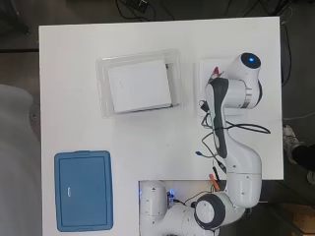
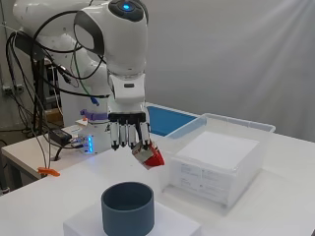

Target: Teleoperate dual arm-hand system to remove items from a box

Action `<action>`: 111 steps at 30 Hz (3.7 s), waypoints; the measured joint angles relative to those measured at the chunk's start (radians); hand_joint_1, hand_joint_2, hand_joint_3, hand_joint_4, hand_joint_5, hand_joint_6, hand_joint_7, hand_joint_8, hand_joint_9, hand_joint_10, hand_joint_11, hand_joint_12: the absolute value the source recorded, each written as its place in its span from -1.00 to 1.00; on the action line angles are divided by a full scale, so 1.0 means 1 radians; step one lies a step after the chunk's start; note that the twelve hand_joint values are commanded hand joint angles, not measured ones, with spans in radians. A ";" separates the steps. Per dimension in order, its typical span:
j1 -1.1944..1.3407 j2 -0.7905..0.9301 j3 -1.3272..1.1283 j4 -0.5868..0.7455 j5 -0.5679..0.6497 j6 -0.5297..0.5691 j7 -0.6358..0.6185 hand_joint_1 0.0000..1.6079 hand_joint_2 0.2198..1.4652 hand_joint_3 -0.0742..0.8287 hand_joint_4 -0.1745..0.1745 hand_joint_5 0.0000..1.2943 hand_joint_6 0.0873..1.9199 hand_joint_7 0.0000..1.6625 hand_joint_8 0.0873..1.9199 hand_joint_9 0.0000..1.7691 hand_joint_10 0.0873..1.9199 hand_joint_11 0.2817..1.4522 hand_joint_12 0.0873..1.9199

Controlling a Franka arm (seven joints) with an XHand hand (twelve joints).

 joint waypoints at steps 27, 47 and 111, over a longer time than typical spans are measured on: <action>-0.013 -0.009 -0.102 0.036 -0.005 0.020 -0.013 0.23 0.49 -0.84 1.00 0.40 0.11 0.47 0.59 0.58 0.77 0.01 0.74; -0.045 -0.024 -0.166 0.014 -0.026 0.032 0.004 -0.92 -0.23 -0.83 0.16 -0.99 -1.00 -0.85 -1.00 -0.66 -1.00 -0.70 -1.00; 0.025 0.023 0.435 -0.238 -0.087 0.120 -0.232 -1.00 -0.05 -0.83 0.05 -0.71 -1.00 -0.78 -1.00 -0.68 -1.00 -0.78 -1.00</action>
